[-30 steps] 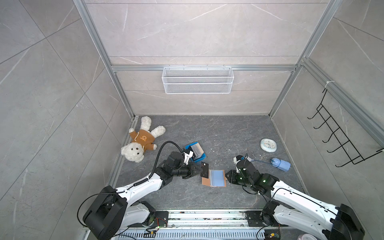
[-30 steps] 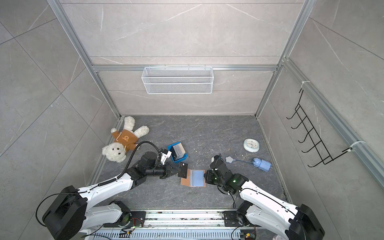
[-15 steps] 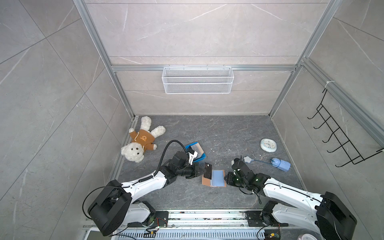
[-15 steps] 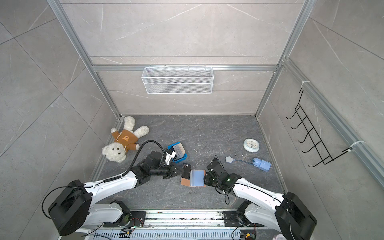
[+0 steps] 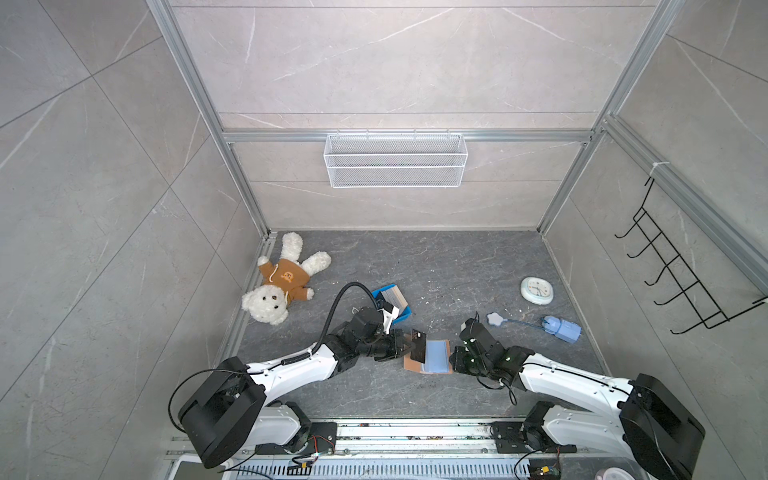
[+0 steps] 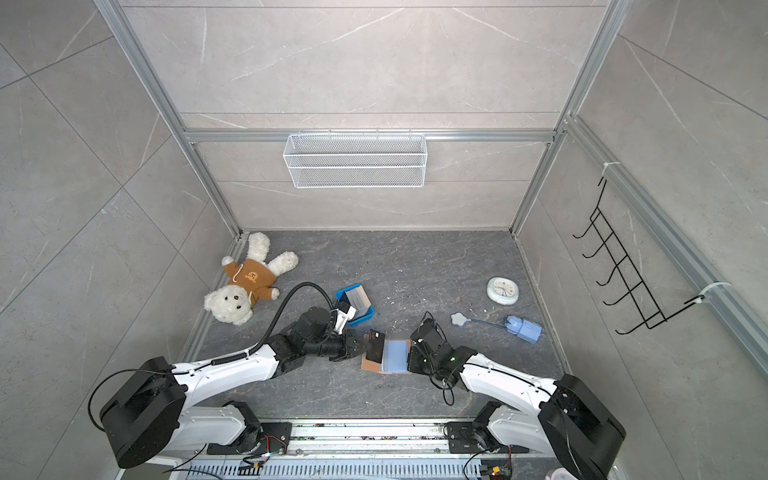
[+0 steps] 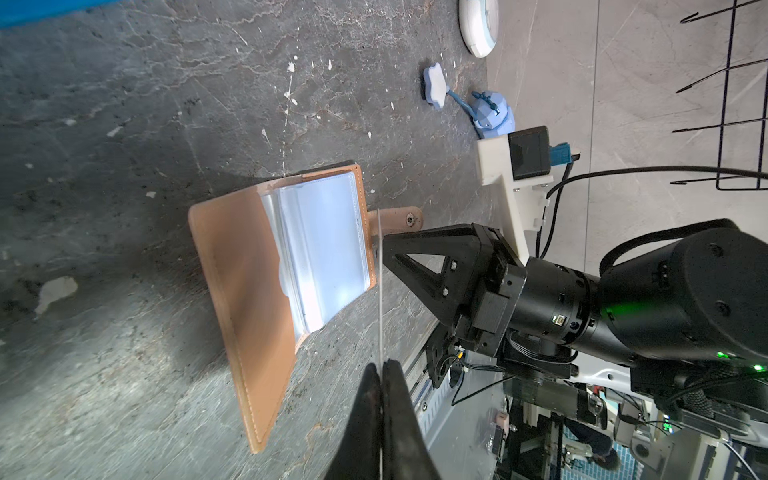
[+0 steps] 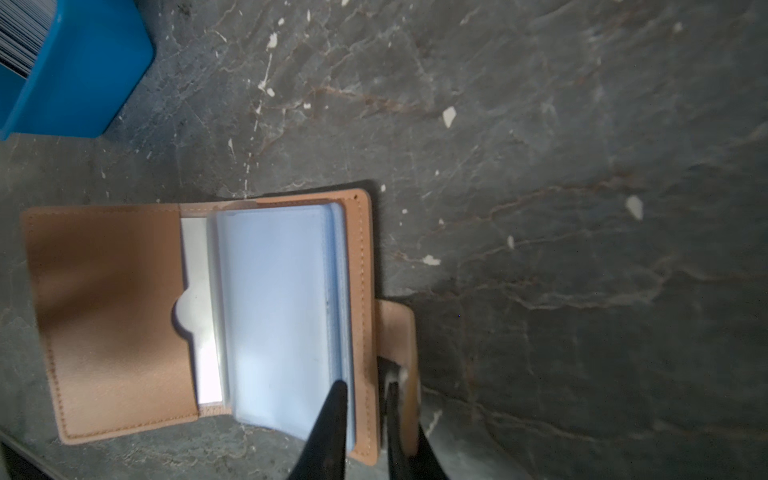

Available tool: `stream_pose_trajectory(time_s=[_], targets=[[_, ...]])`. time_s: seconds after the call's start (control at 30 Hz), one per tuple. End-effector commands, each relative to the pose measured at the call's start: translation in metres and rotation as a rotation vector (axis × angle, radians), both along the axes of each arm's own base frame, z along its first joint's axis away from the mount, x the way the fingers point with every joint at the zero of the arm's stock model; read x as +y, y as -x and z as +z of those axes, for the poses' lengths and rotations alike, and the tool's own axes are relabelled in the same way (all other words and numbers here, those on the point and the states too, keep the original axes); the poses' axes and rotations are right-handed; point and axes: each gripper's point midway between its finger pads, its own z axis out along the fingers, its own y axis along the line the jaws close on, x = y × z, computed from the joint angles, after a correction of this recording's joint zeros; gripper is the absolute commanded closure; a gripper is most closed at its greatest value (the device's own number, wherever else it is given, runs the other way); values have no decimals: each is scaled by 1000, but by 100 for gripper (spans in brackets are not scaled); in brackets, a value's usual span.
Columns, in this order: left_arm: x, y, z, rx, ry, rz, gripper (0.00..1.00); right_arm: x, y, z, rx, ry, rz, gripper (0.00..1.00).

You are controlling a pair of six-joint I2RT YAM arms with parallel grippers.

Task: Put the credit cards into the card holder

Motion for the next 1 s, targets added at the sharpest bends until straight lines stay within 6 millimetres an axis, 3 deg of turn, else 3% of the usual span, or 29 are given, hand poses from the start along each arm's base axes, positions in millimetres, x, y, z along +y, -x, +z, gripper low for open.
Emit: stream_pose_trajectory(time_s=[0.0,0.33,0.77,0.97], targets=[[-8,-3,8,-59,-19,-26,100,-3,0,-7,-7,20,-5,80],[-12,4,-7,-64,-73,-20,100,-5,2,-14,-4,27,0,83],[-7,3,-11,-68,-91,3,100,13,-8,-16,-23,-5,49,82],[-8,3,-13,-63,-94,2,100,4,-6,-16,-31,23,27,86]])
